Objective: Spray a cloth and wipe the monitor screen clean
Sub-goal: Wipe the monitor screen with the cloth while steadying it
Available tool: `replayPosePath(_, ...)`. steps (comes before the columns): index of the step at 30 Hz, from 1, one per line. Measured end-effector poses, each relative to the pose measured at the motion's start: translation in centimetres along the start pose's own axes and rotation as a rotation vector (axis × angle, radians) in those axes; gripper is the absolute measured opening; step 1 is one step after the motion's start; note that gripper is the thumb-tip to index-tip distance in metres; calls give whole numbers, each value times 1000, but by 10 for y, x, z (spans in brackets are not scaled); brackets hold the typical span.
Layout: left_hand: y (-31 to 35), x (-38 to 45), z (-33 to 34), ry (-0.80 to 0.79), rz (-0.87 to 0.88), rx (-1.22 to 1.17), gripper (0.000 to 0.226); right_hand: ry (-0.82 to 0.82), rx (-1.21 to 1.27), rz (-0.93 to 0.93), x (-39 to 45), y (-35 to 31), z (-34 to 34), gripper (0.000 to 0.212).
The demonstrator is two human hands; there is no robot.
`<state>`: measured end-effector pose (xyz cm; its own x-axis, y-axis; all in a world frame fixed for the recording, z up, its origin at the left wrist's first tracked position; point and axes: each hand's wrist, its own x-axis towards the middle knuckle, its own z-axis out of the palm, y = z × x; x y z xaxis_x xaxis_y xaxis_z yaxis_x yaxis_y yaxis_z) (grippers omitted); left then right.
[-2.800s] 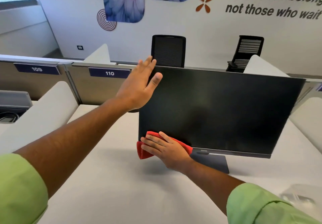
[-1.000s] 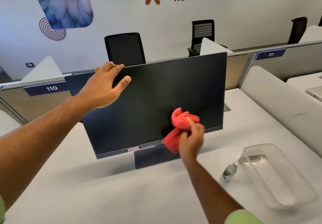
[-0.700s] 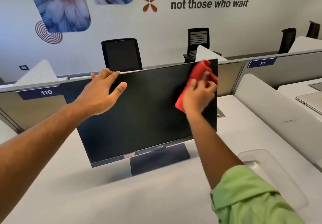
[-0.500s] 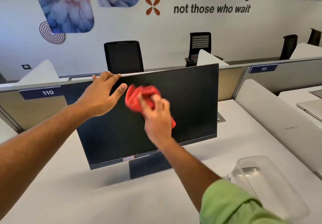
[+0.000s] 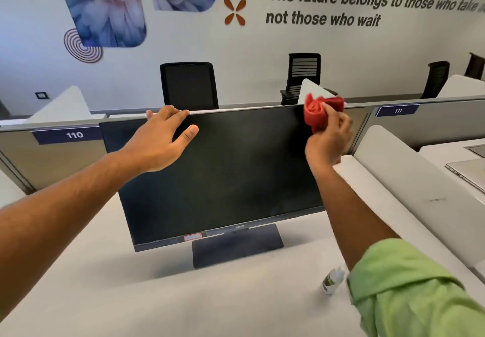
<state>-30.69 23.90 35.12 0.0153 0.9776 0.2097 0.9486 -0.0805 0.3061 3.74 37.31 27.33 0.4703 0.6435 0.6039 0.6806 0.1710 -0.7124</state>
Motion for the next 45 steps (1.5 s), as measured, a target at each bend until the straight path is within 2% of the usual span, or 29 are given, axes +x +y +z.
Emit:
replayPosePath(3,-2,-1,0,0,-14,4,86,-1,20,-128,-34,-30,16,68)
replayPosePath(6,0,-1,1,-1,-17,0,86,-51,42,-200,-121,-17,27,63)
replayPosePath(11,6,1,1,-19,-12,19,88,-416,7,-220,-245,22,20,63)
replayPosePath(13,5,0,0,-14,-7,20,87,-623,25,-300,-269,27,9,53)
replayPosePath(15,1,-1,-2,-10,0,24,85,-791,143,-307,-276,25,1,40)
replayPosePath(17,-3,-2,-4,-16,-5,30,84,-879,370,-98,-269,15,-10,37)
replayPosePath(19,-4,-2,-4,-13,-15,17,80,-936,675,415,-247,-3,-24,55)
replayPosePath(21,0,-7,4,56,28,48,73,-935,939,856,-224,-14,-37,60)
replayPosePath(23,14,-21,22,210,141,90,72,-886,1109,1041,-201,-17,-48,46)
replayPosePath(25,35,-43,50,318,223,-57,69,-869,1201,1095,-182,-19,-57,40)
replayPosePath(27,59,-63,82,223,132,-383,60,-918,1272,1072,-167,-20,-67,58)
replayPosePath(29,83,-75,98,-43,-118,-789,62,-986,1231,1020,-158,-23,-77,71)
replayPosePath(31,98,-76,105,-291,-339,-1105,63,-1023,1107,912,-153,-26,-84,53)
replayPosePath(32,101,-73,105,-352,-382,-1186,57,-1045,1045,844,-149,-28,-86,41)
replayPosePath(33,103,-70,105,-357,-394,-1223,47,-1052,988,769,-145,-28,-86,32)
replayPosePath(35,107,-63,102,-258,-404,-1253,31,-988,830,597,-137,-33,-88,24)
replayPosePath(36,109,-59,102,-204,-407,-1254,26,-909,718,509,-133,-36,-89,27)
replayPosePath(38,114,-53,98,-123,-398,-1214,23,-728,546,365,-131,-35,-91,52)
replayPosePath(39,117,-50,96,-95,-375,-1158,25,-690,515,294,-134,-33,-91,62)
replayPosePath(42,129,-43,99,-87,-272,-990,30,-781,548,76,-146,-30,-85,62)
replayPosePath(45,143,-35,97,-147,-248,-966,26,-808,573,-23,-146,-30,-81,64)
